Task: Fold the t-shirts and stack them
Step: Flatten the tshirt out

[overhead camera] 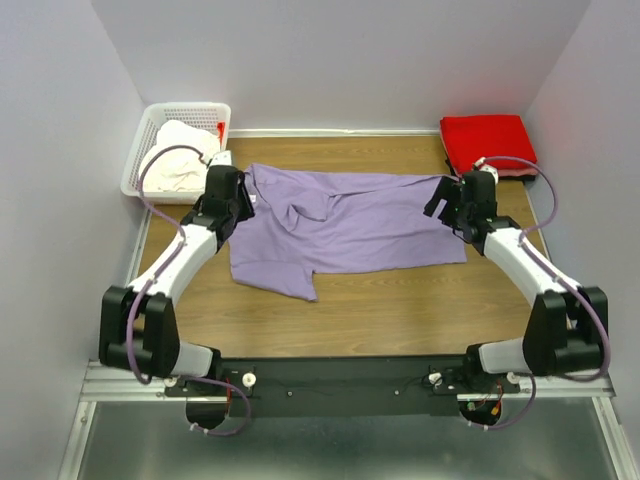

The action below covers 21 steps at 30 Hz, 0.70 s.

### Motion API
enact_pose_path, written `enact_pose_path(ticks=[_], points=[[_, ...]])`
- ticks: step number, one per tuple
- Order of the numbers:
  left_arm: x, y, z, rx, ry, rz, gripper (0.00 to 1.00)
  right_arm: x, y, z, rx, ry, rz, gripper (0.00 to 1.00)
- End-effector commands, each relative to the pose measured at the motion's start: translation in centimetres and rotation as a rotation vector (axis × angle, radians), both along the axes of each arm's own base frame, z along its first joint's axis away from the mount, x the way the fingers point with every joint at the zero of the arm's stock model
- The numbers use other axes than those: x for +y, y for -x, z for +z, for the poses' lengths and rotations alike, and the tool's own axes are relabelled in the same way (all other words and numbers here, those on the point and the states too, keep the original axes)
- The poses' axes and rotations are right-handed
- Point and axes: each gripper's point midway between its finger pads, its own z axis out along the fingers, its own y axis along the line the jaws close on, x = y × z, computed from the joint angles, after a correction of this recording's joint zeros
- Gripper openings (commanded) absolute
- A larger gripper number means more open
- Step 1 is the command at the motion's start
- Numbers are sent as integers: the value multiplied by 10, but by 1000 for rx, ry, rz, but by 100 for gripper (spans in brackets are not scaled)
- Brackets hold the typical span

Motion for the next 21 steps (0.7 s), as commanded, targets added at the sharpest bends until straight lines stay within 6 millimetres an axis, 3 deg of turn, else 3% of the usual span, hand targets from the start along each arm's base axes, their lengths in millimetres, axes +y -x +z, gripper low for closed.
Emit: enact_pose_path(ticks=[1, 6, 10, 16, 21], points=[[30, 54, -45, 154, -53, 148, 45, -12, 38, -9, 54, 17, -43, 95], [39, 80, -77, 215, -41, 194, 46, -18, 61, -8, 51, 26, -65, 95], [43, 85, -91, 244, -22, 217, 46, -24, 67, -11, 62, 45, -86, 96], [49, 86, -103, 281, -21, 237, 46, -25, 68, -12, 69, 51, -92, 96], [50, 101, -107, 322, -18, 245, 46, -24, 69, -11, 66, 45, -82, 96]])
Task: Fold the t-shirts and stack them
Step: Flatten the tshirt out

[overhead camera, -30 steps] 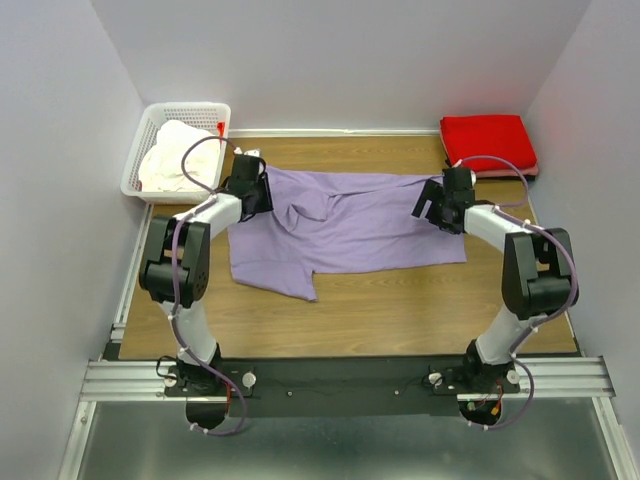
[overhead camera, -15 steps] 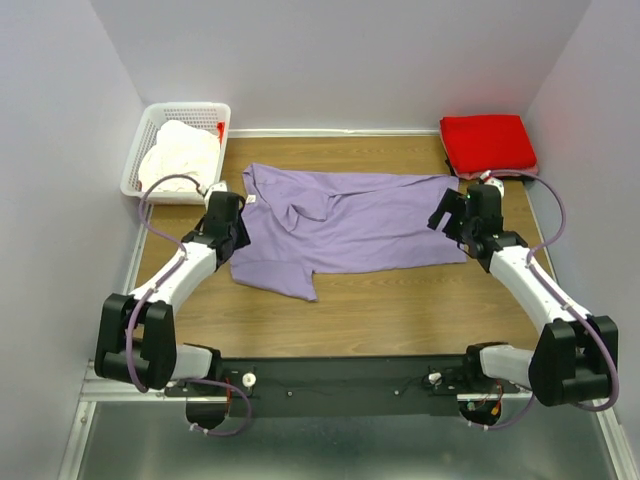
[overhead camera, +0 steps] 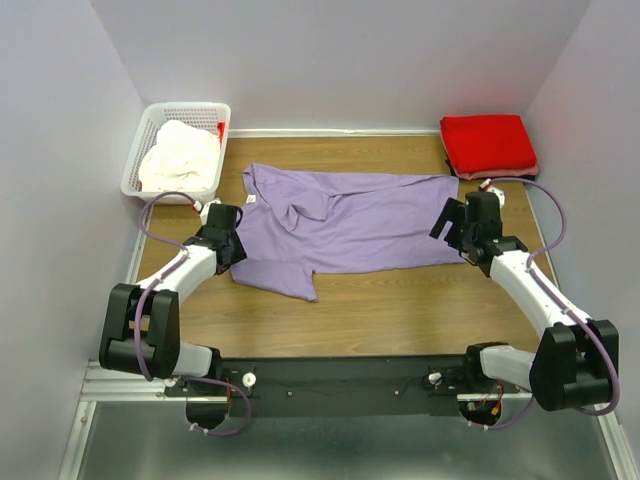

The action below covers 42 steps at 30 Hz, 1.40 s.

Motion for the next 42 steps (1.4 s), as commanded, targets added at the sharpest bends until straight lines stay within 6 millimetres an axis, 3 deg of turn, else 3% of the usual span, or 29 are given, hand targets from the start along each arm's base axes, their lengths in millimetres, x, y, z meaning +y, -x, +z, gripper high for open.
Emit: enact_pose_path(ticks=[1, 13, 20, 22, 26, 30, 33, 34, 36, 37, 38, 39, 41, 42], points=[[5, 11, -4, 26, 3, 39, 46, -7, 7, -1, 11, 11, -30, 96], [0, 29, -16, 87, 52, 85, 46, 5, 12, -2, 13, -45, 11, 96], [-18, 39, -29, 142, 121, 52, 45, 6, 16, 0, 3, -48, 15, 96], [-20, 38, -24, 130, 129, 48, 38, 6, 16, 0, 0, -47, 19, 96], [-25, 31, -6, 96, 148, 22, 3, 7, 17, 1, -1, -49, 25, 96], [-31, 11, 29, 23, 152, -13, 0, 12, 16, 3, -2, -57, 63, 95], [-40, -19, 66, -76, 157, -48, 0, 24, 17, 0, 14, -93, 122, 95], [-46, -34, 87, -135, 164, -67, 0, 27, 17, 0, 17, -103, 136, 94], [-57, -53, 101, -178, 147, -108, 0, 36, 18, -4, 33, -137, 177, 93], [-63, -68, 123, -229, 150, -126, 0, 40, 18, -4, 36, -147, 193, 93], [-74, -78, 122, -228, 129, -169, 0, 47, 18, -4, 36, -157, 225, 93], [-82, -94, 143, -275, 122, -185, 0, 51, 18, -5, 37, -160, 247, 93], [-93, -108, 148, -278, 84, -223, 0, 61, 18, -3, 35, -159, 289, 93], [-103, -112, 130, -223, 38, -269, 1, 72, 19, -3, 37, -149, 337, 93]])
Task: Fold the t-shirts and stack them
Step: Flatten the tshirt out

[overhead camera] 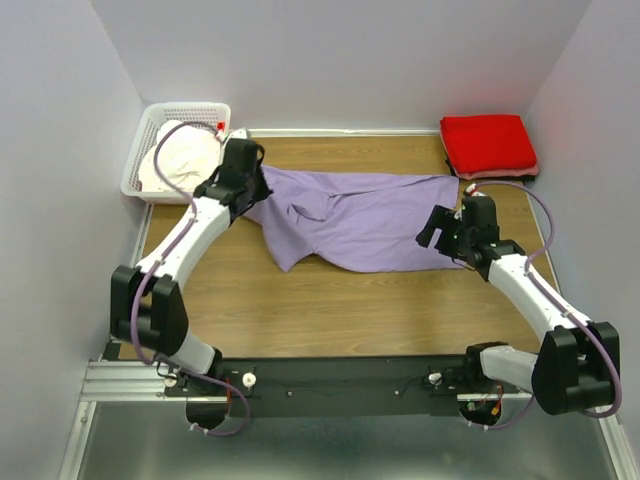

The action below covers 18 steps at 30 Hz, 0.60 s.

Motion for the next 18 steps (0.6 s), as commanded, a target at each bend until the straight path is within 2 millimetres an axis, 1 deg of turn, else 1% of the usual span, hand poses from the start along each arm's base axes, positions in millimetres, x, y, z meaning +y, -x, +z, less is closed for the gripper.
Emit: enact_pose_path(ticks=[1, 3, 4, 5, 6, 7, 8, 9, 10, 11, 12, 13, 14, 15, 16, 17, 18], points=[[-22, -34, -3, -7, -167, -73, 7, 37, 2, 4, -8, -20, 172, 93], [-30, -38, -16, 39, -230, -105, 14, 52, 3, 5, -10, -13, 222, 93], [-39, -43, -29, 66, -268, -134, 17, 67, 6, 2, -6, 4, 273, 93], [-42, -45, -34, 75, -288, -139, 22, 75, 5, 4, -12, 16, 293, 93], [-49, -45, -43, 94, -296, -158, 24, 90, 9, -1, -4, 45, 337, 93], [-52, -44, -45, 92, -291, -163, 26, 98, 10, -3, 1, 56, 357, 93], [-54, -44, -45, 87, -282, -165, 36, 108, 9, 0, -9, 58, 379, 93], [-55, -44, -36, 54, -262, -157, 51, 115, 11, -1, -3, 57, 396, 93], [-55, -43, -31, 37, -251, -151, 63, 126, 15, -4, 9, 47, 422, 93], [-50, -35, -38, 45, -248, -137, 67, 130, 15, -7, 20, 45, 429, 93], [-48, -34, -21, -7, -224, -125, 67, 136, 16, -6, 19, 37, 435, 93], [-42, -23, -32, 13, -226, -123, 68, 137, 16, -5, 17, 33, 438, 93], [-38, -20, -20, -23, -188, -106, 69, 138, 16, -5, 16, 29, 437, 93], [-35, -15, -23, -22, -172, -99, 70, 137, 15, -5, 13, 34, 435, 93], [-28, -2, -40, 12, -166, -100, 70, 136, 15, -4, 9, 39, 435, 94], [-23, 3, -44, 15, -134, -91, 72, 135, 15, -2, 3, 43, 434, 94], [-18, 4, -32, -39, -104, -77, 72, 134, 15, -2, -1, 49, 438, 94]])
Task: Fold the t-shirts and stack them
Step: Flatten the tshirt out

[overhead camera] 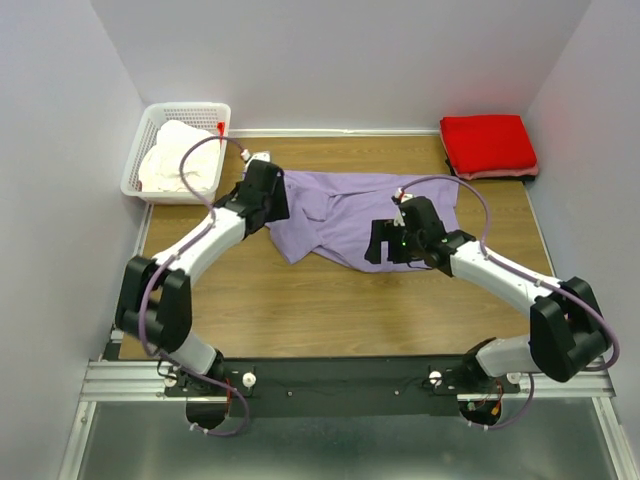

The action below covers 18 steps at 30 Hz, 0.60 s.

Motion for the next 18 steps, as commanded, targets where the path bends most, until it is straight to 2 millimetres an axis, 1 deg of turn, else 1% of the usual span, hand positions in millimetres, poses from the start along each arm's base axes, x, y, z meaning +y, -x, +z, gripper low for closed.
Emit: enact_pose_path(ticks=[1, 2, 3, 4, 5, 6, 7, 8, 9, 10, 11, 12, 13, 14, 15, 16, 17, 18], points=[[18, 5, 21, -124, 117, 61, 73, 1, -11, 15, -62, 1, -14, 94], [23, 16, 5, -98, 132, 55, 73, 0, -11, 15, -65, 3, -18, 94], [37, 9, 15, -149, 163, 89, 73, 0, -10, 17, -70, -1, -17, 94], [41, 8, 16, -163, 179, 90, 72, 0, -10, 17, -67, -5, -19, 94], [47, 10, 10, -164, 184, 93, 72, -1, -9, 15, -62, -5, -22, 94], [52, 2, 17, -206, 201, 84, 71, 0, -8, 16, -62, -10, -22, 94], [55, -2, 17, -216, 203, 80, 70, 0, -8, 16, -60, -13, -23, 94], [54, -3, 17, -220, 215, 56, 69, 0, -7, 15, -57, -11, -25, 94], [54, -12, 19, -247, 214, 42, 68, -1, -7, 15, -57, -10, -29, 94], [62, -17, 21, -262, 197, 38, 66, -2, -7, 15, -60, -10, -30, 94], [58, -24, 19, -269, 209, -2, 65, -3, -6, 15, -61, -8, -34, 94], [60, -27, 24, -288, 212, -17, 63, -4, -5, 15, -63, -8, -35, 94], [68, -33, 18, -282, 202, -24, 61, -5, -6, 19, -78, -10, -40, 95], [64, -34, 16, -279, 229, -75, 59, -6, -5, 19, -81, -8, -41, 95], [64, -39, 6, -262, 238, -95, 58, -8, -3, 18, -78, -4, -43, 95], [64, -42, 4, -255, 244, -116, 57, -8, -2, 19, -83, -4, -41, 95], [61, -46, 8, -264, 253, -170, 56, -9, -1, 20, -87, -7, -41, 95], [60, -49, -3, -241, 252, -184, 55, -10, 1, 19, -85, -7, -40, 95]])
